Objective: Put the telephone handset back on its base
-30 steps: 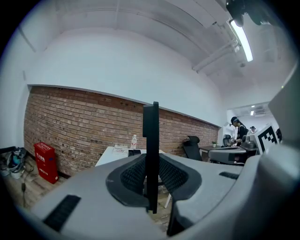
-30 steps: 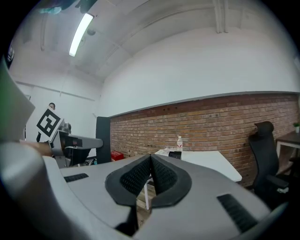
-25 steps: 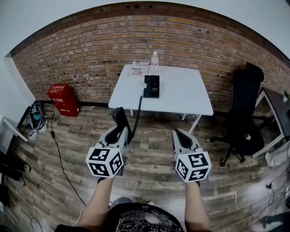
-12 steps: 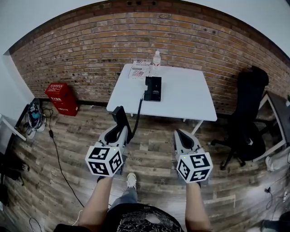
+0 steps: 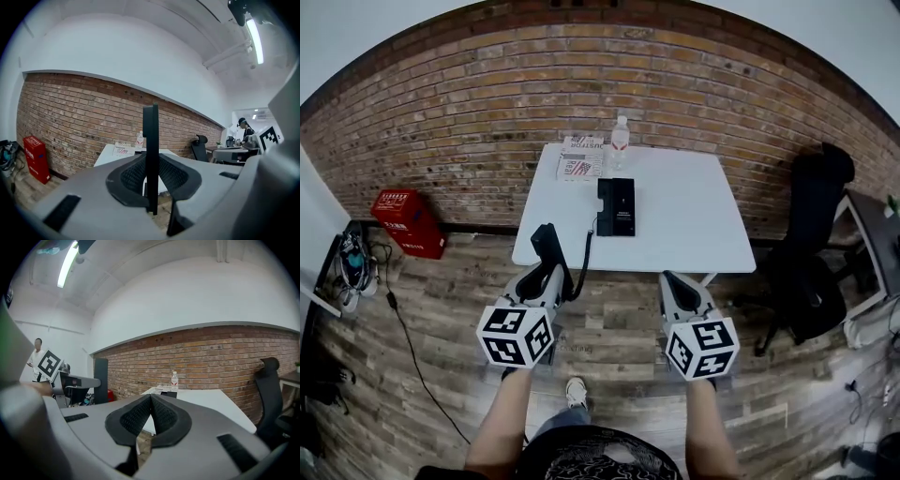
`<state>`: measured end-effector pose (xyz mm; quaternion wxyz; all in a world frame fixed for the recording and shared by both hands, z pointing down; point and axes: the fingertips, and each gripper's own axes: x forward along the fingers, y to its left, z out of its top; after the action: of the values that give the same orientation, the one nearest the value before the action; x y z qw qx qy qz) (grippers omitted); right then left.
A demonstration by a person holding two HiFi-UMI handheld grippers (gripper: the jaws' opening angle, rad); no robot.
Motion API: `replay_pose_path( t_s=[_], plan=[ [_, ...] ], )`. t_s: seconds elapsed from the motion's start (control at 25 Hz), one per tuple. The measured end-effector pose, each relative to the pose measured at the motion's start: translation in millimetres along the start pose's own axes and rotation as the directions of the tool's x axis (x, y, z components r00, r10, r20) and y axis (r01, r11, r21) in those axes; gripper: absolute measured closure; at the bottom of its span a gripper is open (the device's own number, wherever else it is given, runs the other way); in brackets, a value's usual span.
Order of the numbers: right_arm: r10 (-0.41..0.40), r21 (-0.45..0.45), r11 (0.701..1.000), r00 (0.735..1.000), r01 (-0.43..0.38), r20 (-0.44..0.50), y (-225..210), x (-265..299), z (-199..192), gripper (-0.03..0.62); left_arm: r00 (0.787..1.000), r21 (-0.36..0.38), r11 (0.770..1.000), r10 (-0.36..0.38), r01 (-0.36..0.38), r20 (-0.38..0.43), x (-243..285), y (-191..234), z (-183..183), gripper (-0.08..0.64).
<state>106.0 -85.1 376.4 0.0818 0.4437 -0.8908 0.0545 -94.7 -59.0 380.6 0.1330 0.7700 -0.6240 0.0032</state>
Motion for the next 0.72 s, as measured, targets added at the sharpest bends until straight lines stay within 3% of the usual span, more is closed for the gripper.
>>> replay_pose_path(
  t_s=[0.24,0.72],
  plan=[
    [-0.043,-0.004,0.999,0.999,0.043,-0.014,-2,57,16,0.591,0.998,-0.015,0.998,-0.054,0.054,-0.014,47,41,15,0.482],
    [-0.098,-0.011,0.995,0.995,0.098,-0.027,1,118,28,0.591,0.989,-0.032,0.99,-0.141,0.14,-0.047,100,82,20,0.482]
  ],
)
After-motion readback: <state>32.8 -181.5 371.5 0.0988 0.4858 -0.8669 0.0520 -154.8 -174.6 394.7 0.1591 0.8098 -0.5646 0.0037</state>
